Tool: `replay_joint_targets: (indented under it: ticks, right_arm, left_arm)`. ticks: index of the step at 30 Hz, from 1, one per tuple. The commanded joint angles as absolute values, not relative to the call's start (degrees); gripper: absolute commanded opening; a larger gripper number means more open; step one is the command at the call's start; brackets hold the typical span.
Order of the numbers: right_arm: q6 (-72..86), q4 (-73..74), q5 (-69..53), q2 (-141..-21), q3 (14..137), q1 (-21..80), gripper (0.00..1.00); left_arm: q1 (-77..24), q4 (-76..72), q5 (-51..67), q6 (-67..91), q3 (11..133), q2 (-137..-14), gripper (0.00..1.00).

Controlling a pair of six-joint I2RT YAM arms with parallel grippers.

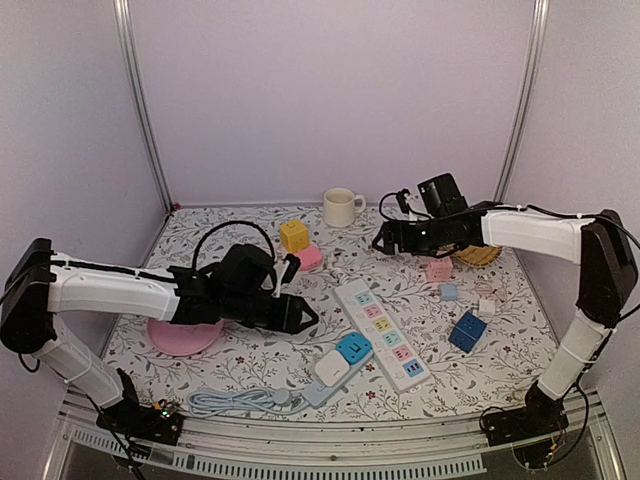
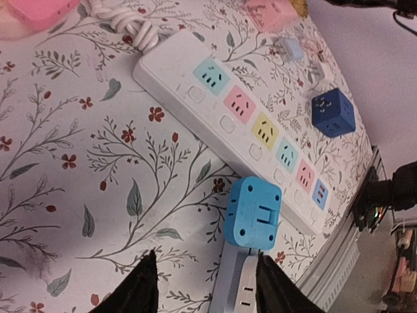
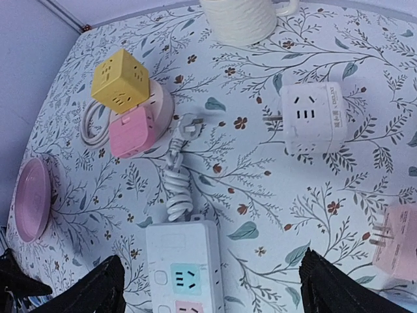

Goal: Pull the plug off the socket

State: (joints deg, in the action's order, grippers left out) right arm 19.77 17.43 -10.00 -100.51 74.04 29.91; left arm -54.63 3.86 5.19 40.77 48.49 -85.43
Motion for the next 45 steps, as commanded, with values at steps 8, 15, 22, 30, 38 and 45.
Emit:
replay_joint_targets:
  ticks: [8, 15, 22, 30, 38, 45]
  right_arm:
    - [26.82, 9.48, -7.36, -83.93, 53.25, 42.94, 0.83]
    - [31.70, 5.07, -8.28, -83.80, 48.04, 50.03, 0.54]
    - [35.29, 0.85, -9.90, -86.77, 45.94, 55.10, 0.37]
    - [36.73, -1.55, -10.92, -90.48, 45.89, 56.84, 0.34]
    - [37.98, -3.32, -11.56, -91.73, 44.41, 57.96, 0.33]
    - [39.01, -4.43, -12.03, -92.53, 43.10, 58.33, 0.32]
  left_arm:
    - [-62.92, 4.90, 10.33, 37.93, 45.57, -87.35, 0.66]
    - [-65.03, 6.93, 10.48, 36.89, 48.10, -90.44, 0.67]
    - [-65.66, 7.85, 10.55, 36.07, 49.61, -93.08, 0.67]
    - [-66.78, 8.04, 11.45, 35.53, 52.36, -95.64, 0.58]
    - [-68.30, 10.08, 10.56, 34.78, 55.17, -96.29, 0.41]
    - [-68.77, 11.17, 10.00, 33.88, 56.65, -97.48, 0.30]
